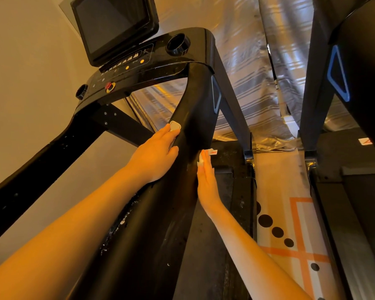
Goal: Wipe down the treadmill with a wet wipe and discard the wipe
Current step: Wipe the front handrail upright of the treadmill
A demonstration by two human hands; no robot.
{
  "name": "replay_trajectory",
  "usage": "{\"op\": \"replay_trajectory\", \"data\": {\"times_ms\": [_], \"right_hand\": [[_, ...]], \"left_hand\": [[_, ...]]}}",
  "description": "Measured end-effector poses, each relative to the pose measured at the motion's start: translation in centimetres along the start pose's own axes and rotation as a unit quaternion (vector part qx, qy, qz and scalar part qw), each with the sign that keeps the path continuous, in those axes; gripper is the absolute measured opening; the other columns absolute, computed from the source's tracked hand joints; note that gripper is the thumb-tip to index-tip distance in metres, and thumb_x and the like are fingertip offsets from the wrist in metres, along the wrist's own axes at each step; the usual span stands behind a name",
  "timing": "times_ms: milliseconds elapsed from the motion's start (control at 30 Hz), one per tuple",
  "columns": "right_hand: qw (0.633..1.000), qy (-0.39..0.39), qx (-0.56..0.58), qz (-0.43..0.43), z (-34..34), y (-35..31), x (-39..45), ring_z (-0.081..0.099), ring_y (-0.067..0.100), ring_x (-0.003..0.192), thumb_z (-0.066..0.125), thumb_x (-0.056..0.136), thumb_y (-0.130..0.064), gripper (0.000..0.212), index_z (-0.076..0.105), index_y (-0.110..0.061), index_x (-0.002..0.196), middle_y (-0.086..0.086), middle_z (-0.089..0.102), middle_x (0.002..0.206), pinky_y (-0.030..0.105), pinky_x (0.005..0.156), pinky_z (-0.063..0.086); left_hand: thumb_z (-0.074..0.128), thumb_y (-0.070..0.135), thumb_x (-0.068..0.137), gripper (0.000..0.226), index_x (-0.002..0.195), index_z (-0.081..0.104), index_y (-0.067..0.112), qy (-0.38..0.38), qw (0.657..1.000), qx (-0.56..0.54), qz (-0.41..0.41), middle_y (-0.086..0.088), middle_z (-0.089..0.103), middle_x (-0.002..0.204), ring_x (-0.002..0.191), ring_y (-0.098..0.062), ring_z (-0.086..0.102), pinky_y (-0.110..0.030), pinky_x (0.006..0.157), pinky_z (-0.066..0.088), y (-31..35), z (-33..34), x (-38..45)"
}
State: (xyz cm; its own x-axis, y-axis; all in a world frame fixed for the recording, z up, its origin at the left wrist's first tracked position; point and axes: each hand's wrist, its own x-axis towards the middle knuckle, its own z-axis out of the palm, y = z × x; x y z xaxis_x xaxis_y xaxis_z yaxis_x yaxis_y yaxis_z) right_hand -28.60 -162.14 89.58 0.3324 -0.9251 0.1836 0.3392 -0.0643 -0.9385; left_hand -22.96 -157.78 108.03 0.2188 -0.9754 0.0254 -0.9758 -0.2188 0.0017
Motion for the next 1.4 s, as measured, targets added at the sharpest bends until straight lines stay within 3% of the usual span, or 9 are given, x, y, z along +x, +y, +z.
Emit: {"op": "replay_trajectory", "data": {"times_ms": [133,300,500,700,800,1033,1200,1300,1400], "right_hand": [[0.999,0.007,0.031,0.003,0.5,-0.1,-2.6,0.015,0.016,0.151,0.03,0.07,-0.096,0.086,0.015,-0.049,0.141,-0.004,0.018,0.163,0.053,0.123,0.01],[0.997,-0.041,0.063,-0.017,1.2,-0.3,-6.1,0.003,0.007,0.151,0.031,0.08,-0.087,0.05,0.017,-0.082,0.128,-0.025,0.013,0.161,0.052,0.123,0.007],[0.999,-0.013,-0.028,-0.045,0.6,-1.8,-1.3,0.005,0.011,0.152,0.025,0.099,-0.049,0.043,0.012,-0.058,0.138,-0.013,0.01,0.164,0.051,0.123,0.009],[0.995,-0.051,0.023,-0.084,1.4,-1.2,-4.9,0.009,0.0,0.149,0.027,0.091,-0.075,0.043,0.011,-0.08,0.131,-0.036,0.009,0.157,0.049,0.124,0.012],[0.995,-0.044,0.02,-0.089,1.5,-1.5,-3.6,0.007,0.002,0.15,0.025,0.09,-0.076,0.043,0.01,-0.081,0.13,-0.029,0.008,0.16,0.051,0.123,0.011],[0.997,-0.008,-0.048,-0.06,0.6,-3.5,2.4,0.005,0.006,0.149,0.025,0.104,-0.041,0.045,0.007,-0.043,0.145,-0.02,0.005,0.156,0.05,0.123,0.01],[0.993,-0.058,0.027,-0.103,1.9,-2.5,-5.0,0.005,0.004,0.151,0.025,0.096,-0.068,0.047,0.009,-0.072,0.14,-0.031,0.006,0.16,0.051,0.123,0.011],[0.99,-0.063,0.022,-0.123,2.0,-2.5,-5.1,0.004,0.005,0.151,0.023,0.098,-0.065,0.043,0.007,-0.076,0.136,-0.035,0.004,0.158,0.054,0.123,0.01],[0.997,-0.033,-0.004,-0.073,1.4,-3.5,-0.8,0.002,0.006,0.151,0.026,0.1,-0.056,0.048,-0.001,-0.073,0.137,-0.041,0.002,0.151,0.052,0.123,0.01]], "left_hand": [[0.037,0.031,0.105,0.053,0.155,0.019,0.028,-0.002,1.0,0.003,0.0,0.004,0.009,0.164,0.148,-0.021,0.02,-0.036,0.117,0.023,0.0,-0.1,0.1],[0.037,0.031,0.105,0.052,0.155,0.021,0.028,-0.004,1.0,0.002,-0.001,0.004,0.01,0.164,0.148,-0.02,0.02,-0.035,0.117,0.023,0.0,-0.1,0.2],[0.037,0.032,0.105,0.053,0.155,0.02,0.029,-0.003,1.0,0.003,-0.003,0.004,0.009,0.164,0.149,-0.02,0.019,-0.035,0.117,0.023,-0.1,0.0,0.3],[0.037,0.032,0.105,0.053,0.155,0.019,0.028,-0.004,1.0,0.004,-0.003,0.005,0.008,0.164,0.149,-0.019,0.017,-0.035,0.118,0.022,0.0,-0.1,0.2],[0.037,0.032,0.105,0.053,0.155,0.019,0.028,-0.005,1.0,0.003,-0.003,0.005,0.008,0.164,0.149,-0.019,0.017,-0.035,0.118,0.022,0.0,0.0,0.3],[0.038,0.032,0.105,0.053,0.155,0.02,0.029,-0.006,1.0,0.002,-0.004,0.005,0.008,0.164,0.149,-0.019,0.019,-0.034,0.117,0.023,-0.1,0.0,0.4],[0.039,0.031,0.105,0.054,0.155,0.019,0.03,0.0,1.0,0.001,0.0,0.005,0.009,0.164,0.149,-0.019,0.019,-0.035,0.117,0.024,-0.2,0.1,0.3],[0.039,0.031,0.105,0.054,0.155,0.019,0.029,-0.001,1.0,0.002,0.002,0.005,0.009,0.164,0.149,-0.019,0.018,-0.034,0.117,0.023,-0.2,0.0,0.3],[0.039,0.031,0.105,0.054,0.155,0.019,0.029,-0.005,1.0,0.001,0.0,0.005,0.009,0.164,0.149,-0.018,0.017,-0.035,0.118,0.022,-0.2,-0.1,0.3]]}}
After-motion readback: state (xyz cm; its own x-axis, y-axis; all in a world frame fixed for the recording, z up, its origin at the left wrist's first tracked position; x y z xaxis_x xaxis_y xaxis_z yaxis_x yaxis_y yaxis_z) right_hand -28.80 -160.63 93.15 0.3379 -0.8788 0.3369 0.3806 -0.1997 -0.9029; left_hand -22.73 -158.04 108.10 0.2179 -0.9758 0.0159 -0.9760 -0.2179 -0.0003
